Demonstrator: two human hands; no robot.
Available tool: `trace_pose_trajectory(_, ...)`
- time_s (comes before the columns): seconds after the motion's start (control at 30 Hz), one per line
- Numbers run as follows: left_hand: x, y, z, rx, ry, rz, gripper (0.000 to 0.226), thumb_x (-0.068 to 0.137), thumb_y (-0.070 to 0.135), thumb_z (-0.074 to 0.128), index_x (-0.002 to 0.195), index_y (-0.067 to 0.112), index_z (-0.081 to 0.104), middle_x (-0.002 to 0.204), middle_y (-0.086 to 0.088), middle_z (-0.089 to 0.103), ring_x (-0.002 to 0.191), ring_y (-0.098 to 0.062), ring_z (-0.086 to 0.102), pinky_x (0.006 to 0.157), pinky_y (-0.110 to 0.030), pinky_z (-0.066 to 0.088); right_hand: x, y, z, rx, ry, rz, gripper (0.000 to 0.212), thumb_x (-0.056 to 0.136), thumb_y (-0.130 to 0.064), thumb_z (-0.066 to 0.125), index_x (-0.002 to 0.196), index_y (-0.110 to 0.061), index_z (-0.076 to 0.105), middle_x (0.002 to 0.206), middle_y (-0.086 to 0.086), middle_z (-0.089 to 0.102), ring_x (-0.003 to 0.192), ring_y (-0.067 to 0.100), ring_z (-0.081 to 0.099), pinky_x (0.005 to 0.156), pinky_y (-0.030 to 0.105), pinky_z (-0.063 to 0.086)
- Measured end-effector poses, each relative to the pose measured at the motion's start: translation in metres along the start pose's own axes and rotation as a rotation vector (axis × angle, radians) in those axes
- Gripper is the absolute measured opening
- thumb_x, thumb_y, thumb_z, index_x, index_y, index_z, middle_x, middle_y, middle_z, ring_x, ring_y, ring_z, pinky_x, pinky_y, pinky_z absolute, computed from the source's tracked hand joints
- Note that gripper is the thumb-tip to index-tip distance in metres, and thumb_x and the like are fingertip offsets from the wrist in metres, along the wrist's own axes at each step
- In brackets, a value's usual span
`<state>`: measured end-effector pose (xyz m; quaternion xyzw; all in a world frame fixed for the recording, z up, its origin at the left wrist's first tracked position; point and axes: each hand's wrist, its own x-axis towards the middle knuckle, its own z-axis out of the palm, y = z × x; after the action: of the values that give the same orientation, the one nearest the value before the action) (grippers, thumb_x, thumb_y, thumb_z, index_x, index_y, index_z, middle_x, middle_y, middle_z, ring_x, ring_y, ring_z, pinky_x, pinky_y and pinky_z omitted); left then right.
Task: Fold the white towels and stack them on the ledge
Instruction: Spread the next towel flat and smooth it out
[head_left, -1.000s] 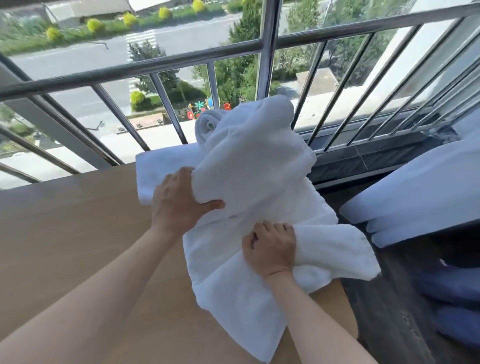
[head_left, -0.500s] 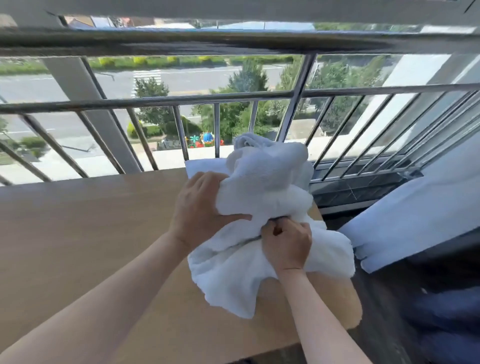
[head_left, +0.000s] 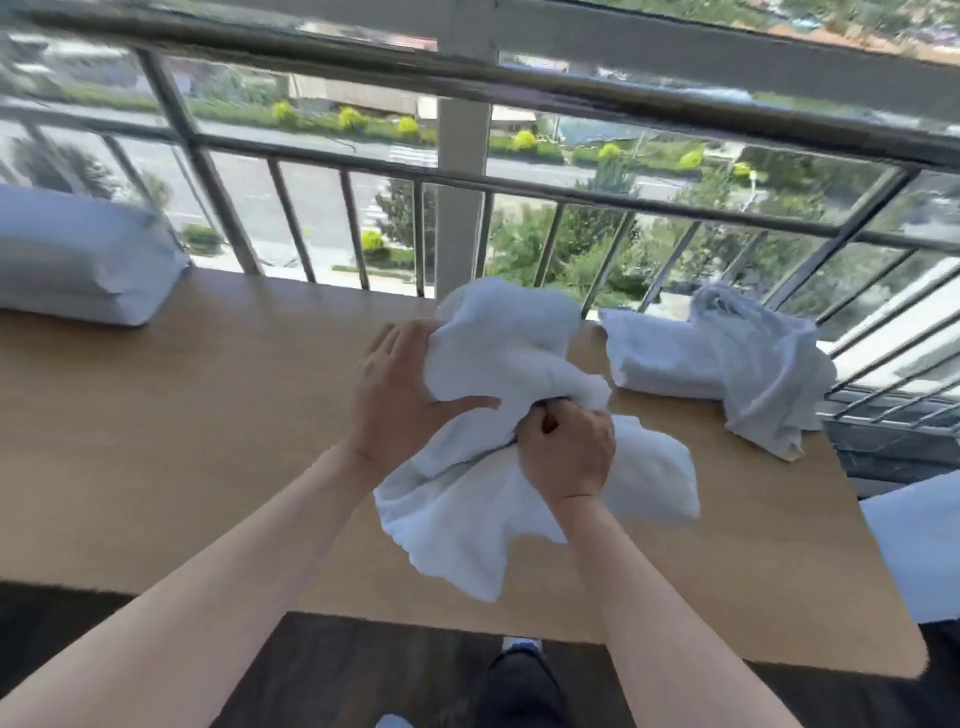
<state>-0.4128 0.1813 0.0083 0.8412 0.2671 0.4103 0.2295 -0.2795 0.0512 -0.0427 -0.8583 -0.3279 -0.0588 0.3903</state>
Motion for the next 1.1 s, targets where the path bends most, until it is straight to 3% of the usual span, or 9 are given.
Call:
trace_pose_trajectory(0.07,-0.008,-0.028,-0.032,0.031,0.013,-0.111,0.074,0.05,0.077,0.071,0.102,0.031,0.045,0.088,0.034,0.042,0.089,0.005,0.039,0.065,-0.015,0.033,-0.004,-0.031,0.03,0.009,-0.074,-0.044,0.045,0.077,-0.022,0.051,0.044,-0.029,0.021,0.042,-0.01,0.036,0.046,0.015,0.029,0.07,0.033,0.041)
trace_pose_trajectory(0.17,-0.018,-0.073,-0.073,0.093,0.039,-0.257,0.073,0.048,0.08,0.069,0.105,0.039,0.046,0.091,0.03,0.046,0.093,-0.002,0.045,0.072,-0.026,0.039,-0.009,-0.073,0.081,0.051,-0.195,-0.106,0.045,0.078,-0.024,0.05,0.043,-0.028,0.022,0.042,-0.016,0.027,0.044,0.007,0.028,0.069,0.03,0.036)
trace_pose_trajectory(0.33,-0.027,-0.148,-0.122,0.212,0.08,-0.439,0.077,0.049,0.063,0.088,0.102,0.018,0.056,0.093,0.017,0.056,0.093,-0.018,0.058,0.07,-0.03,0.042,-0.013,-0.126,0.174,0.142,-0.35,-0.183,0.044,0.079,-0.018,0.057,0.044,-0.024,0.03,0.043,-0.005,0.045,0.054,0.023,0.038,0.065,0.028,0.031)
trace_pose_trajectory(0.43,-0.025,-0.192,-0.142,0.212,0.075,-0.578,0.075,0.046,0.07,0.085,0.102,0.036,0.047,0.09,0.026,0.049,0.092,-0.015,0.055,0.07,-0.032,0.046,-0.013,-0.154,0.226,0.095,-0.372,-0.266,0.036,0.075,-0.018,0.059,0.044,-0.016,0.043,0.045,-0.002,0.054,0.047,0.024,0.038,0.062,0.027,0.031)
trace_pose_trajectory(0.57,-0.028,-0.26,-0.153,0.204,0.068,-0.798,0.076,0.042,0.082,0.078,0.101,0.052,0.04,0.097,0.022,0.054,0.093,-0.01,0.055,0.067,-0.031,0.05,-0.014,-0.172,0.283,-0.03,-0.393,-0.399,0.031,0.071,-0.024,0.066,0.042,-0.018,0.054,0.046,-0.005,0.057,0.044,0.021,0.046,0.058,0.023,0.037)
trace_pose_trajectory(0.67,-0.03,-0.304,-0.153,0.21,-0.036,-0.918,0.078,0.044,0.089,0.073,0.103,0.053,0.037,0.098,0.023,0.056,0.087,0.002,0.054,0.059,-0.017,0.04,-0.014,-0.172,0.31,-0.148,-0.549,-0.384,0.033,0.079,-0.031,0.06,0.049,-0.018,0.061,0.054,-0.004,0.063,0.054,0.025,0.055,0.069,0.027,0.045)
trace_pose_trajectory(0.77,-0.034,-0.335,-0.149,0.094,-0.18,-1.011,0.079,0.045,0.092,0.07,0.105,0.045,0.05,0.094,0.026,0.065,0.084,0.006,0.063,0.062,-0.02,0.049,-0.016,-0.171,0.325,-0.306,-0.678,-0.412,0.037,0.085,-0.04,0.044,0.061,-0.022,0.067,0.069,-0.006,0.07,0.074,0.019,0.064,0.086,0.028,0.039)
trace_pose_trajectory(0.97,-0.024,-0.374,-0.169,-0.166,-0.449,-0.982,0.06,0.056,0.073,0.081,0.106,0.059,0.054,0.099,0.031,0.067,0.088,0.01,0.066,0.057,-0.014,0.053,-0.006,-0.179,0.341,-0.379,-0.85,-0.291,0.041,0.085,-0.048,0.035,0.08,-0.03,0.071,0.087,-0.014,0.073,0.102,0.017,0.058,0.086,0.026,0.036)
trace_pose_trajectory(1.1,0.005,-0.405,-0.185,-0.48,-0.558,-0.987,0.09,0.046,0.088,0.074,0.122,0.044,0.056,0.115,0.017,0.069,0.105,-0.006,0.067,0.084,-0.034,0.058,-0.014,-0.198,0.338,-0.29,-0.747,-0.089,0.022,0.081,-0.043,0.047,0.078,-0.031,0.065,0.093,-0.013,0.071,0.104,0.016,0.058,0.089,0.028,0.036)
